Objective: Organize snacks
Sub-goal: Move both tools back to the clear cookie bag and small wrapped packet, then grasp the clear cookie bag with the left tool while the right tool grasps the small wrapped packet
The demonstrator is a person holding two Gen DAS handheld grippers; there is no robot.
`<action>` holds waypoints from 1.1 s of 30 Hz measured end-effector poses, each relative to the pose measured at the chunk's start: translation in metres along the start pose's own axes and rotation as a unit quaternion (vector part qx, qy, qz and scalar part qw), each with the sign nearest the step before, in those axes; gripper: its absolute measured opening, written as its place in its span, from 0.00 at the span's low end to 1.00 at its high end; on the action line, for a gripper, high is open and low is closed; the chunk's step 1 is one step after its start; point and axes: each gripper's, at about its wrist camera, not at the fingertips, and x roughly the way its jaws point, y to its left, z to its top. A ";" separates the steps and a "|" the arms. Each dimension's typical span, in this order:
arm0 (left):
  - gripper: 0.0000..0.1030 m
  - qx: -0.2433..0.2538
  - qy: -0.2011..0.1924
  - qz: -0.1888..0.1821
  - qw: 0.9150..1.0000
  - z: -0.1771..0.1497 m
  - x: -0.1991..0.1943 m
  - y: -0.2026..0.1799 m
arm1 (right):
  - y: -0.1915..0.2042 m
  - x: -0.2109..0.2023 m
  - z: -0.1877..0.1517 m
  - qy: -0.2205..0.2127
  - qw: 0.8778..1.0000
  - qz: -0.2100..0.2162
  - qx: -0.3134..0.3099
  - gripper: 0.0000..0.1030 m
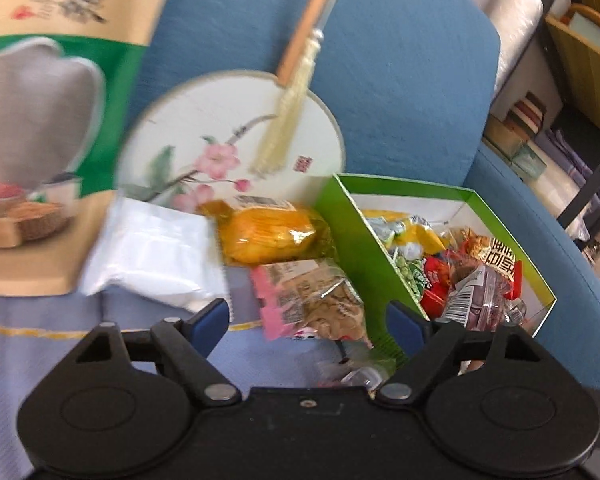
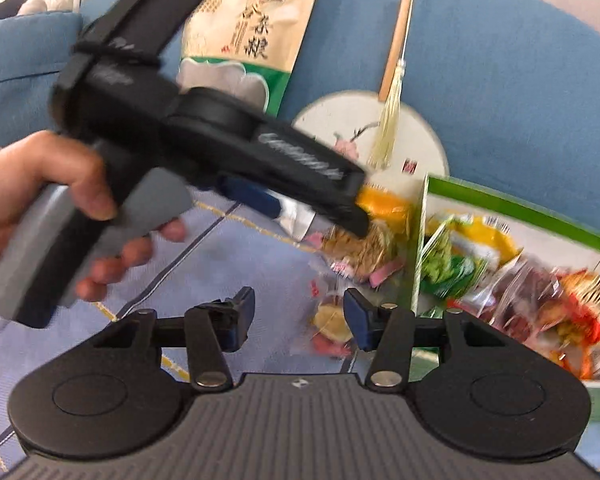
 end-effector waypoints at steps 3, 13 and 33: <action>1.00 -0.002 0.005 0.001 1.000 0.003 0.021 -0.003 | -0.003 -0.004 -0.007 0.001 1.000 -0.006 -0.003 0.80; 0.48 0.014 0.027 0.014 0.999 -0.014 0.016 0.004 | -0.001 0.004 -0.011 0.015 0.999 -0.029 0.010 0.80; 0.58 -0.001 0.015 0.068 0.998 -0.061 -0.059 0.038 | 0.017 0.034 -0.013 0.040 0.995 -0.058 0.071 0.67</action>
